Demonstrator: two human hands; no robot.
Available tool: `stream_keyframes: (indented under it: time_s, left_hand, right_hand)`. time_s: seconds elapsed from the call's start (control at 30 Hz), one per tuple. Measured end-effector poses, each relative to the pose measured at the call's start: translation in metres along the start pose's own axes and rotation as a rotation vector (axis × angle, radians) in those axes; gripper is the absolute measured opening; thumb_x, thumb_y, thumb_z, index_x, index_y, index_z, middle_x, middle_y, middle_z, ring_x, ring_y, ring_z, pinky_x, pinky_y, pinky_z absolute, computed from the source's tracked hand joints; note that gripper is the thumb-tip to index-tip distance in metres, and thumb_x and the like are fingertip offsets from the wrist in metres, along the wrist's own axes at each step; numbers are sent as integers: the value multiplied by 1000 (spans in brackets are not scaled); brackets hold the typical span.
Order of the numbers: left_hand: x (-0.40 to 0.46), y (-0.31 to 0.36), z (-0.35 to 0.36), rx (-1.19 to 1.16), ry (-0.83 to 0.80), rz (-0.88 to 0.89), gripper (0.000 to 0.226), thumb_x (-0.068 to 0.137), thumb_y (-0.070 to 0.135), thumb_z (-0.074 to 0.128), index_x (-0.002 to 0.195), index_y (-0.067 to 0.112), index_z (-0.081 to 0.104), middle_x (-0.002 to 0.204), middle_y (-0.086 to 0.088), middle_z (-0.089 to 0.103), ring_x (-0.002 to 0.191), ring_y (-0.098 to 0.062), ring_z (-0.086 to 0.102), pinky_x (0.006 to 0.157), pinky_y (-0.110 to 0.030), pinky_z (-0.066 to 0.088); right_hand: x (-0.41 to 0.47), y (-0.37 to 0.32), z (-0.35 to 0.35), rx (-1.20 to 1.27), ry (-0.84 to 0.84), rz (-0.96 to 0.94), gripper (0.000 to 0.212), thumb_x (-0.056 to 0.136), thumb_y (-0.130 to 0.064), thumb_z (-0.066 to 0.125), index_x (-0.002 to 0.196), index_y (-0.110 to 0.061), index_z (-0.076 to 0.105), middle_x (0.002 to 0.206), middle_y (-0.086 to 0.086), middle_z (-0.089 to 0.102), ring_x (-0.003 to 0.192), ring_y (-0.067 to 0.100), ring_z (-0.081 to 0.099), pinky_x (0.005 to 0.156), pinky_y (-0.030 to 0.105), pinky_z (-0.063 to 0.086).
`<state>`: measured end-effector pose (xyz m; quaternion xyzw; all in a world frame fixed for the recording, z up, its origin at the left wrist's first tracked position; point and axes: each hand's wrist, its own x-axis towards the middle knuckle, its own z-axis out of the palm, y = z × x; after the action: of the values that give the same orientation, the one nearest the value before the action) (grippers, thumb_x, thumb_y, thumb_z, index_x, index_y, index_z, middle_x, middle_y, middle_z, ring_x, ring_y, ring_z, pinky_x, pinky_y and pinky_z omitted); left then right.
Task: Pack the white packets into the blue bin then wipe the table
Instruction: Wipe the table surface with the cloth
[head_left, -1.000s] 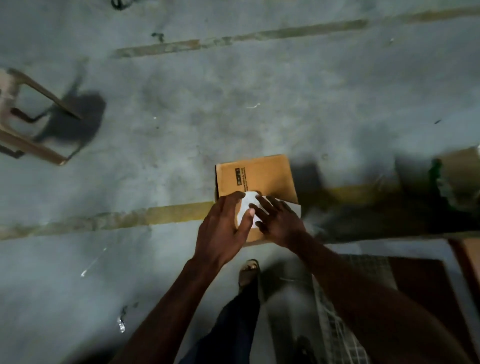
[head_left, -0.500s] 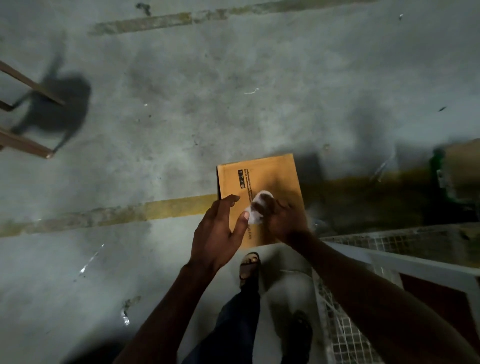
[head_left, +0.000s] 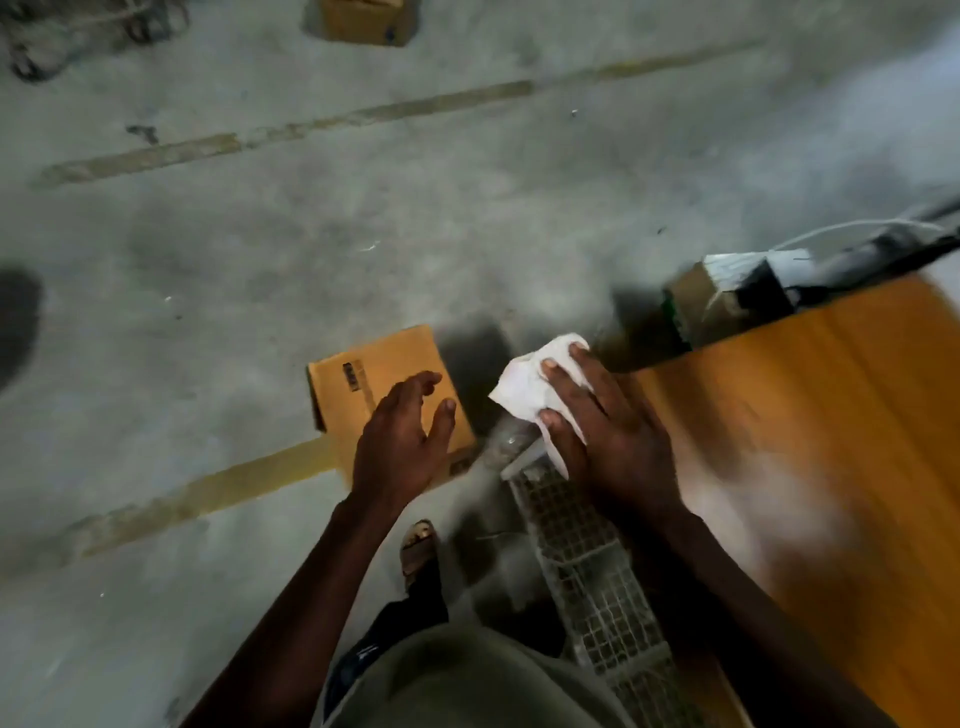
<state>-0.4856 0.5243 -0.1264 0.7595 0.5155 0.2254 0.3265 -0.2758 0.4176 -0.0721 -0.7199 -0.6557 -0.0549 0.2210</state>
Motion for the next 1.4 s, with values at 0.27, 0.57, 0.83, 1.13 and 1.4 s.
stream_keyframes:
  time_s: [0.27,0.57,0.83,1.13,1.4]
  left_hand:
    - [-46,144,98,-31,-13,167,38,96,40,47,128,22,56,127,-1,60,117,-20,54,94,-28,43]
    - [-28,201,167,-151,-8,81,50,95,29,35,140,9,48,147,-11,47,140,-25,37,117,-40,28]
    - [-26,203,196,201,129,161,57,97,32,25,141,3,46,144,-17,49,137,-31,41,116,-46,27]
    - [-17,207,205,374,80,152,59,99,38,22,145,5,40,154,-15,35,146,-26,25,121,-41,12]
    - [-17,214,202,413,47,157,56,98,35,26,144,5,39,153,-17,35,145,-29,25,121,-42,9]
  right_hand:
    - [-58,116,-55,-187,-22,131,47,101,-45,46,136,-17,61,138,18,60,107,45,63,88,47,53]
    - [-60,166,-49,-147,-320,0,53,94,-48,38,144,-32,52,153,7,47,141,40,39,107,56,36]
    - [-38,260,-43,-166,-168,24,49,105,-44,31,150,-29,43,156,3,43,145,30,38,113,52,35]
    - [-9,429,-133,-398,-471,437,63,91,-40,64,146,-31,34,149,11,46,136,35,44,108,56,42]
    - [-51,345,-132,-240,-312,432,50,102,-40,45,147,-19,40,150,17,42,136,37,43,110,52,37]
